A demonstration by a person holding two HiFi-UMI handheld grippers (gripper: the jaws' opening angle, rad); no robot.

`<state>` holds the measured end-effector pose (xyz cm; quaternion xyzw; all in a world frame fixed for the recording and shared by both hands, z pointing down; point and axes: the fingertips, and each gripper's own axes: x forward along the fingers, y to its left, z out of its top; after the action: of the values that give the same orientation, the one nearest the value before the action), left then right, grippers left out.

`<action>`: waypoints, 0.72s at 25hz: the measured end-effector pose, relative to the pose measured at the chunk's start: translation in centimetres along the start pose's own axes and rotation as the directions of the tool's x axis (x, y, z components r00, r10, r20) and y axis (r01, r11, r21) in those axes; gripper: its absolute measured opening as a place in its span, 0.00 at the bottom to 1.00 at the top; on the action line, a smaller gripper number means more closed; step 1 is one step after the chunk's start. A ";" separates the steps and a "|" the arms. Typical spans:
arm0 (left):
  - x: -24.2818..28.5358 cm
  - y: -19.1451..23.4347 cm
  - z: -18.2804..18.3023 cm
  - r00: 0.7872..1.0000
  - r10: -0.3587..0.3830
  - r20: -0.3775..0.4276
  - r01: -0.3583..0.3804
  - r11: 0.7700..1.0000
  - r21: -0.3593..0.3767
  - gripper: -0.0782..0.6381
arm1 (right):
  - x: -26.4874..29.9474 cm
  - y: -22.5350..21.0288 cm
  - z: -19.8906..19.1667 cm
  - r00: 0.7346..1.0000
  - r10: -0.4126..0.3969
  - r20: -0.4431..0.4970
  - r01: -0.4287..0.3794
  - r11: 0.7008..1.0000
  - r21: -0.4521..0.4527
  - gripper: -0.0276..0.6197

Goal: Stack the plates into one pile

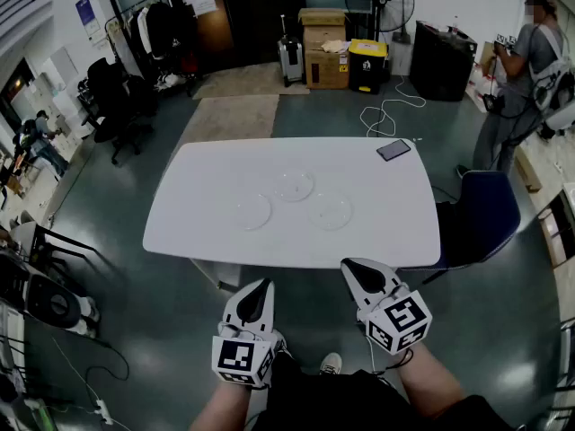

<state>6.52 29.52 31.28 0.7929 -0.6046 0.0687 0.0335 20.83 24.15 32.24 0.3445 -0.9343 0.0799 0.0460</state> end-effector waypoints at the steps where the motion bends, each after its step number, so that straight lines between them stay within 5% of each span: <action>1: 0.0 0.0 0.0 1.000 -0.001 0.000 0.001 1.000 0.001 0.13 | 0.1 0.0 0.0 1.000 0.000 -0.001 0.000 1.000 0.000 0.07; 18: 1.7 4.6 -0.6 1.000 -0.007 0.019 0.007 1.000 -0.027 0.13 | 4.3 -0.2 0.1 1.000 -0.022 0.017 0.022 0.999 0.034 0.07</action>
<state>2.48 26.78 31.99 0.7950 -0.6030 0.0531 0.0387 17.66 21.27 32.72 0.3562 -0.9293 0.0919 0.0331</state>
